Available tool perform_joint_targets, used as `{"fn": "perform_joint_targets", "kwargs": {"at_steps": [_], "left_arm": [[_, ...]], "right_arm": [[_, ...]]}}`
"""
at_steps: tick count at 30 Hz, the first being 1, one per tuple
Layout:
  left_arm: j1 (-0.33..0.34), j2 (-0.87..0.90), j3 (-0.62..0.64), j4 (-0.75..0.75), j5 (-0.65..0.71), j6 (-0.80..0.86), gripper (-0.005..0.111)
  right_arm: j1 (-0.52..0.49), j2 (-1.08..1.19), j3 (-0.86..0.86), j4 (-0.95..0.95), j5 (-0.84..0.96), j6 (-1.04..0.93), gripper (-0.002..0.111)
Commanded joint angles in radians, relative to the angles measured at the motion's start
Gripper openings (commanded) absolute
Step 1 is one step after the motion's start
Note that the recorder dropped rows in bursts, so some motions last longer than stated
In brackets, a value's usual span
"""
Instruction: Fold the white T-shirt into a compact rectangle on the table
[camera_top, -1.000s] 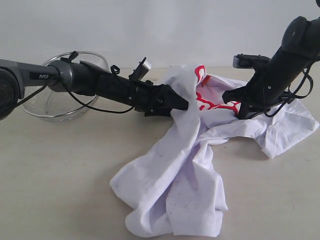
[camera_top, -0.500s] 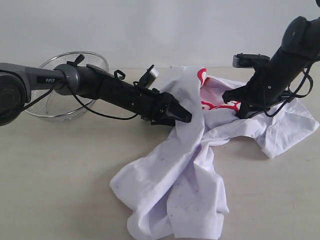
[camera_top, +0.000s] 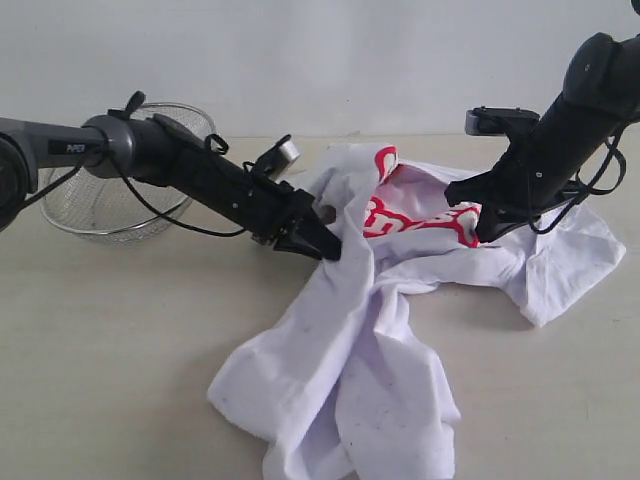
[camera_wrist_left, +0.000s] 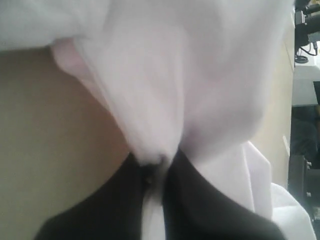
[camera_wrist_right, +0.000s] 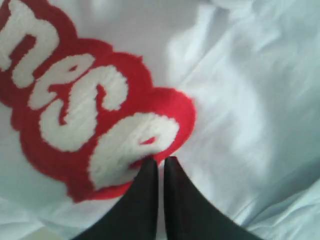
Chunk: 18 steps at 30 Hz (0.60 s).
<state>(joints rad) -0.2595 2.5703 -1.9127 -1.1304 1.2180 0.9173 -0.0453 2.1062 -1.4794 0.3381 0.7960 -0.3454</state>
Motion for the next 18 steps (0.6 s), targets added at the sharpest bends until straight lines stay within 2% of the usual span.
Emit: {"fn": "perform_joint_targets", "kwargs": {"at_steps": [1,7,18], "left_arm": [[0.076,-0.012,0.004,0.049,0.003,-0.054,0.005],[0.134,-0.013,0.004,0.047,0.003,-0.070,0.005],[0.134,-0.013,0.004,0.037,0.003,-0.070,0.005]], "right_arm": [[-0.003,-0.001,0.003,-0.011,-0.045,-0.005,0.000],[-0.003,-0.001,0.003,-0.011,-0.041,-0.005,0.000],[-0.003,0.048,0.003,-0.037,-0.015,-0.005,0.000]]}}
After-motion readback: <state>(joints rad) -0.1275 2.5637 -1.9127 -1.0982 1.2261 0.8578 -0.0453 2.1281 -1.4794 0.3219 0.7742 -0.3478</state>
